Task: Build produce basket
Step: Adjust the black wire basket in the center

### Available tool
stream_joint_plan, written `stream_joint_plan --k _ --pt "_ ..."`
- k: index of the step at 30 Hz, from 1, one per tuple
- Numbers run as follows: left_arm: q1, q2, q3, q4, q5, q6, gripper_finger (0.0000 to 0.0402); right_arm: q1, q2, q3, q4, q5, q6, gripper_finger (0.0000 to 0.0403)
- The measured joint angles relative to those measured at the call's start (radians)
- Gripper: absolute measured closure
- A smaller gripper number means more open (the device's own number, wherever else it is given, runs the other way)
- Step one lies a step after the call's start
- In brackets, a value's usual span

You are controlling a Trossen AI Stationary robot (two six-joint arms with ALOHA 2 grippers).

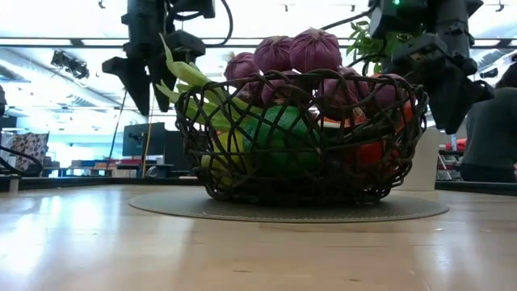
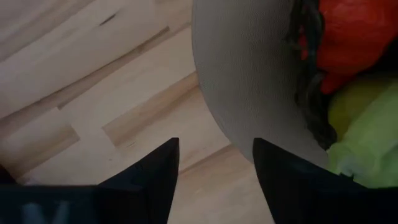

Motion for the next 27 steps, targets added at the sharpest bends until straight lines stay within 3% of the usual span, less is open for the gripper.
stream_joint_plan --k 5,13,18,27 --pt "-0.013 0.001 -0.007 0.005 0.005 0.027 0.0243 0.0 0.0 -0.008 0.0 0.005 -0.004 0.0324" --pt "-0.019 0.001 -0.007 0.002 0.005 0.098 0.0387 0.0 0.0 -0.008 0.042 0.006 -0.01 0.0389" --pt "-0.019 0.0 -0.022 0.027 0.01 0.123 0.0396 0.0 0.0 -0.008 0.071 0.021 0.002 0.0392" --pt "-0.017 0.0 -0.186 0.24 0.068 0.024 0.0398 0.0 0.0 -0.008 0.151 0.075 0.077 0.0396"
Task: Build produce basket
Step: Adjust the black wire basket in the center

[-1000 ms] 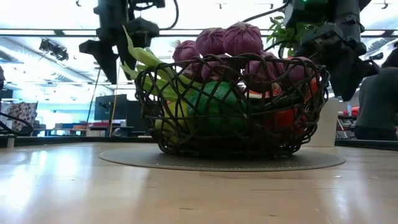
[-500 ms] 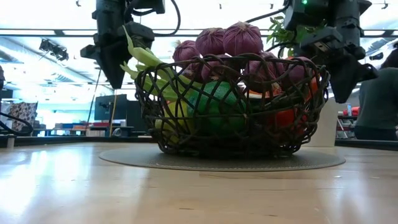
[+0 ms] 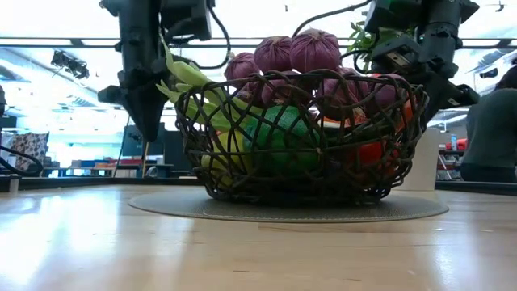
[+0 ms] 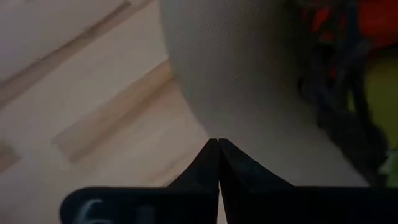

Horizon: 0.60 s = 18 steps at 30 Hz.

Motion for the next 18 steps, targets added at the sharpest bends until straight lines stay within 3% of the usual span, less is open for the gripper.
stream_joint_plan --k 6,12,18 --pt "0.0 0.0 -0.014 0.138 0.01 -0.046 0.0398 -0.004 0.0 0.0 0.02 0.004 0.002 0.0398" --pt "0.001 -0.002 -0.014 0.175 0.011 -0.071 0.0398 -0.012 0.046 0.0 0.042 0.002 0.013 0.0398" --pt "0.001 -0.004 -0.015 0.14 0.012 -0.07 0.0398 -0.015 0.158 -0.001 0.182 -0.092 -0.001 0.0399"
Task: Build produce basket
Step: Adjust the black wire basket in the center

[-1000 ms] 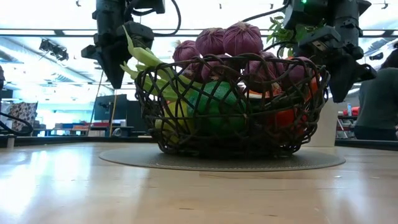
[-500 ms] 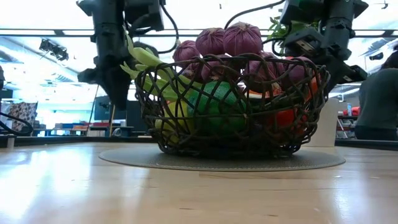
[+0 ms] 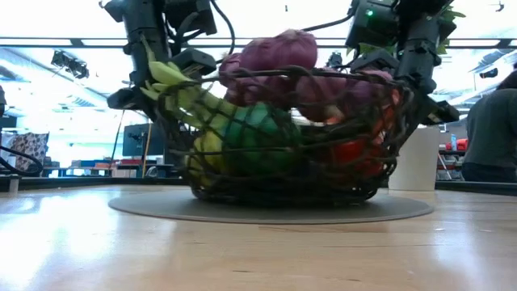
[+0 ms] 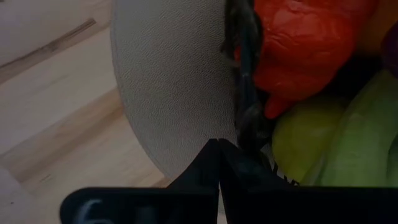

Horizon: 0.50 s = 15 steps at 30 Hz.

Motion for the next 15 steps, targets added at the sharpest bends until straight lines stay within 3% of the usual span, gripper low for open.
stream_joint_plan --k 6,15 --pt "-0.013 0.0 0.0 -0.013 0.006 0.0 0.0397 0.016 0.023 0.0 0.014 -0.011 0.019 0.0398" --pt "-0.013 -0.002 0.016 -0.026 0.047 0.018 0.0397 0.01 -0.06 -0.001 0.022 0.014 0.052 0.0397"
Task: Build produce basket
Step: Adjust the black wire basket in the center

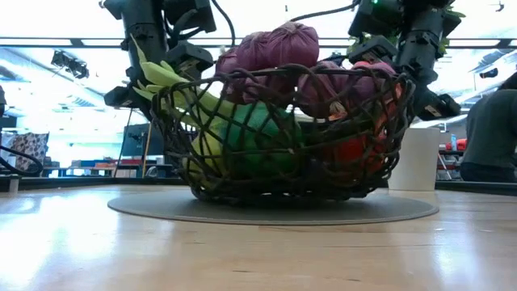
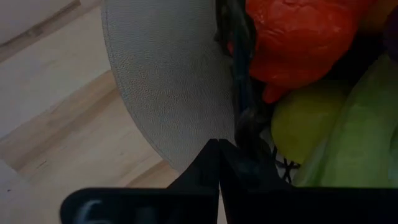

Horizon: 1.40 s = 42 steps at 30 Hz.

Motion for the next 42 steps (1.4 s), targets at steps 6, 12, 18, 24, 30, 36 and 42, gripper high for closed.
stream_joint_plan --k 6,12,18,24,30,36,42 --pt "0.009 -0.009 0.034 -0.032 0.005 0.003 0.0397 -0.007 -0.034 -0.001 0.008 -0.003 0.046 0.0397" --pt "0.033 -0.024 0.08 -0.114 0.061 0.053 0.0397 -0.007 -0.032 -0.001 0.032 -0.062 0.07 0.0398" --pt "0.066 -0.033 0.086 -0.132 0.153 0.06 0.0397 -0.007 -0.032 -0.001 0.057 -0.109 0.104 0.0399" --pt "0.087 -0.032 0.086 -0.139 0.172 0.091 0.0397 -0.007 -0.032 0.0 0.056 -0.112 0.107 0.0399" --pt "0.089 -0.032 0.088 -0.135 0.184 0.114 0.0397 -0.008 -0.032 0.003 0.018 -0.104 0.095 0.0396" --pt "0.091 -0.032 0.089 -0.138 0.223 0.115 0.0397 -0.01 -0.032 0.004 0.03 -0.157 0.086 0.0398" --pt "0.098 -0.032 0.087 -0.17 0.298 0.113 0.0397 -0.023 -0.032 0.003 0.107 -0.257 0.151 0.0399"
